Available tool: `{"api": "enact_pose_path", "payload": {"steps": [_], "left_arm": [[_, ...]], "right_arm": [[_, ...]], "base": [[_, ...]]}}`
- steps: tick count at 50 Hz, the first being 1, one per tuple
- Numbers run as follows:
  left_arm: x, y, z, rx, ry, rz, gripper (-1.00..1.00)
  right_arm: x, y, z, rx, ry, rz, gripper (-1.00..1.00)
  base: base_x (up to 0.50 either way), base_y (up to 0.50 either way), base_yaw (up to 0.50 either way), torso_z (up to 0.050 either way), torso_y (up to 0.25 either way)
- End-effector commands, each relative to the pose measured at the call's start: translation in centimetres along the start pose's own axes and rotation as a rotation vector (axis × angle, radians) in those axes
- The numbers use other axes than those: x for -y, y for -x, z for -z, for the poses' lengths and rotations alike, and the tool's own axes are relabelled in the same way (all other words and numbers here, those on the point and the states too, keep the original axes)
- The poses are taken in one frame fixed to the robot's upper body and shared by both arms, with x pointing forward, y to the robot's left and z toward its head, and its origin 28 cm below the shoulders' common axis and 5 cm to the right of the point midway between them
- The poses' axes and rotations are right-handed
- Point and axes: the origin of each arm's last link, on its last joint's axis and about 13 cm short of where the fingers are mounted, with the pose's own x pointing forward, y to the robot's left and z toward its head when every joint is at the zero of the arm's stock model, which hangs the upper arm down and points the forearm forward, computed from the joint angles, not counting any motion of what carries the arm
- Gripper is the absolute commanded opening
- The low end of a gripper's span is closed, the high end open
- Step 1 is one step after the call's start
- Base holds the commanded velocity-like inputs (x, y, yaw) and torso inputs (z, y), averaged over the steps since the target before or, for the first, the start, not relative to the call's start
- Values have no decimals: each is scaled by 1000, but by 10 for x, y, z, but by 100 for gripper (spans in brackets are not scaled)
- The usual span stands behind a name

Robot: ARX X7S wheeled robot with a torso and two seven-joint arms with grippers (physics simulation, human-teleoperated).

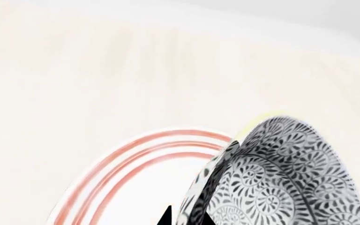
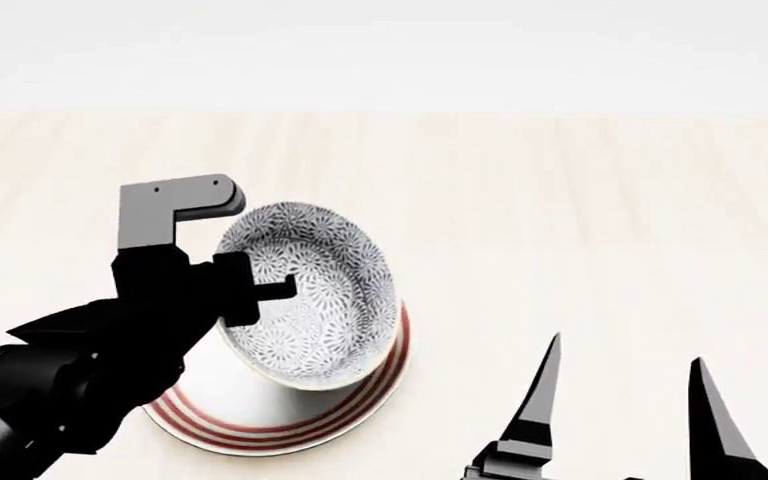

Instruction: Put the bowl on the plate.

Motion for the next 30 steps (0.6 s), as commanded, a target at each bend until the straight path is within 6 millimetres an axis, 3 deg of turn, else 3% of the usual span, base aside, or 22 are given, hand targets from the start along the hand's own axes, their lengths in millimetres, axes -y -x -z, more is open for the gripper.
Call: {"api": "enact_pose_path", "payload": {"steps": [1, 29, 30], "left_arm": [[7, 0, 4, -26, 46, 10, -100], [-1, -2, 13, -20, 81, -8, -100], [-1, -3, 10, 2, 70, -16, 100]], "right_arm": [[1, -1, 0, 12, 11, -1, 100], [2, 0, 1, 10, 11, -2, 100], [1, 0, 1, 8, 11, -2, 100]], "base": [[0, 0, 0, 0, 0], [0, 0, 0, 0, 0], [0, 0, 0, 0, 0]]}}
